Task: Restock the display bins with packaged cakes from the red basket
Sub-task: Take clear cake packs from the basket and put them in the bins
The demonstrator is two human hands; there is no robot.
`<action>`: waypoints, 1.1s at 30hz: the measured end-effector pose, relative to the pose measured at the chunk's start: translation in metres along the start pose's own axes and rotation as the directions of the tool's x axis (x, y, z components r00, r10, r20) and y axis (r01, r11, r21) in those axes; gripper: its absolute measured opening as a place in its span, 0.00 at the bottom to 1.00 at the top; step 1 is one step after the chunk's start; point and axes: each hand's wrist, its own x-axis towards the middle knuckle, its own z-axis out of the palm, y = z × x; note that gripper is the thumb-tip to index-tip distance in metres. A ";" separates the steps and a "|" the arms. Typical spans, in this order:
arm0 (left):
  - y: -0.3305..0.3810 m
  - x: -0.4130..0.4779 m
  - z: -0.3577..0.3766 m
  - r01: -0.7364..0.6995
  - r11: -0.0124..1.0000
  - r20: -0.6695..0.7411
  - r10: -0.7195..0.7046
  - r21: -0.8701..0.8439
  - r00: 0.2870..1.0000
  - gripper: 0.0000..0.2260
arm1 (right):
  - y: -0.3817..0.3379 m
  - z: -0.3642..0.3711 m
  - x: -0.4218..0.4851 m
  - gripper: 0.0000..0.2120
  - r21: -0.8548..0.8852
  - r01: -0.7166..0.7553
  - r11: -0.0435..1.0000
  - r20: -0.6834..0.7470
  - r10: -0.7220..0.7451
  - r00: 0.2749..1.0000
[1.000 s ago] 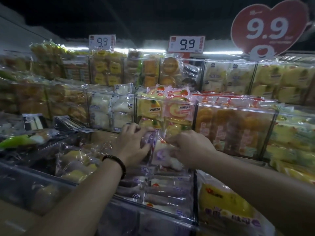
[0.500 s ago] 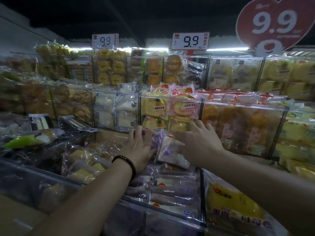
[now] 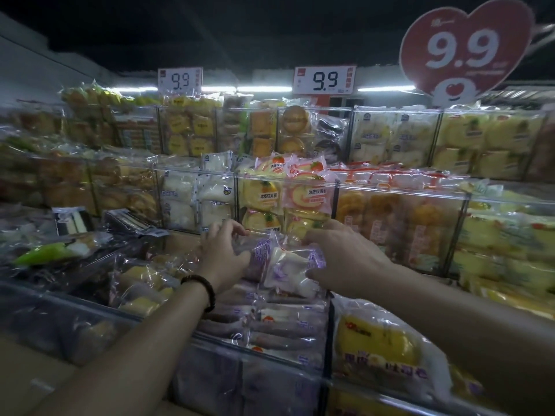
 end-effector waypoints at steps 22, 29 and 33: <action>0.173 -0.318 0.017 0.050 0.913 0.691 0.270 -0.405 0.671 0.05 | 0.042 0.016 -0.327 0.03 0.631 -0.313 0.710 0.216 0.226 0.950; 0.165 -0.397 0.110 -0.104 0.982 0.972 0.174 -0.159 0.159 0.08 | 0.085 0.108 -0.450 0.04 0.548 -0.612 0.571 0.561 0.292 0.775; 0.163 -0.422 0.158 -0.258 0.961 0.992 0.077 -0.101 -0.099 0.14 | 0.107 0.165 -0.501 0.03 0.450 -0.744 0.493 0.662 0.375 0.649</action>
